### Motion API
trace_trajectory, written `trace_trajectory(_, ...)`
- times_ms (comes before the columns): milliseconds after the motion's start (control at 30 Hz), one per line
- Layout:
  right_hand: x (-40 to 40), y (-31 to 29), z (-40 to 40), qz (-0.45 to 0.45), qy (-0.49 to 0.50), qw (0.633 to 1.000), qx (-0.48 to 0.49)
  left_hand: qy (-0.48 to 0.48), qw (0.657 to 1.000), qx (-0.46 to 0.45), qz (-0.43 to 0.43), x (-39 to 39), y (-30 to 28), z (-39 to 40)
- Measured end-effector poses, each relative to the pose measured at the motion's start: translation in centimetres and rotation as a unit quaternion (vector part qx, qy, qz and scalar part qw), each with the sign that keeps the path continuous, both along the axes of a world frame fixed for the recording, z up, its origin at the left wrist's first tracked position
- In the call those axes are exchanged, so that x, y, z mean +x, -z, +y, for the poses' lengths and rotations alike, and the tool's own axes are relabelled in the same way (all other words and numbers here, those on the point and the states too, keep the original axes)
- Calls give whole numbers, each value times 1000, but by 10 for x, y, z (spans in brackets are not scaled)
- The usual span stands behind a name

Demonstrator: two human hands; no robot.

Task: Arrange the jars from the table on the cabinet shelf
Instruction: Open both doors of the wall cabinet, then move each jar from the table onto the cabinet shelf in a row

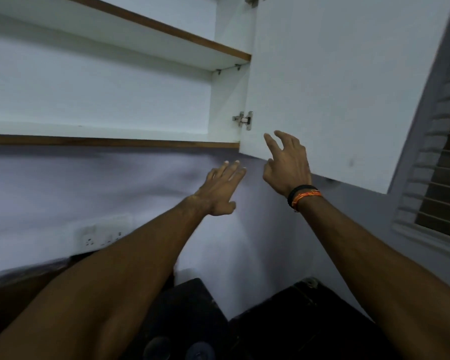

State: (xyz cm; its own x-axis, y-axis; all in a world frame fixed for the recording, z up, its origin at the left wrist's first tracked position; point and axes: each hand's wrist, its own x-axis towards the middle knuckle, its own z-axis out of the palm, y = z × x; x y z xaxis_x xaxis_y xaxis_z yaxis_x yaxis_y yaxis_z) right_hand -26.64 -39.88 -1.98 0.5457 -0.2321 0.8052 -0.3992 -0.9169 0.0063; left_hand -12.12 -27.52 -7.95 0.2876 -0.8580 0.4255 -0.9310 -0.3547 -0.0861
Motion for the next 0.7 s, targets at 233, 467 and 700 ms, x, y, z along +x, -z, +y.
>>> trace_trajectory(233, 75, 52, 54, 65, -110, 990, 51, -127, 991, 11, 37, 43, 33, 96)
trace_trajectory(467, 130, 110, 120, 119, -197, 970, 79, -226, 969, -24, 97, 59, 84, 185)
trace_trajectory(700, 146, 192, 183, 216, -299, 919, 139, -316, 929, -14, 191, 47, 162, 264)
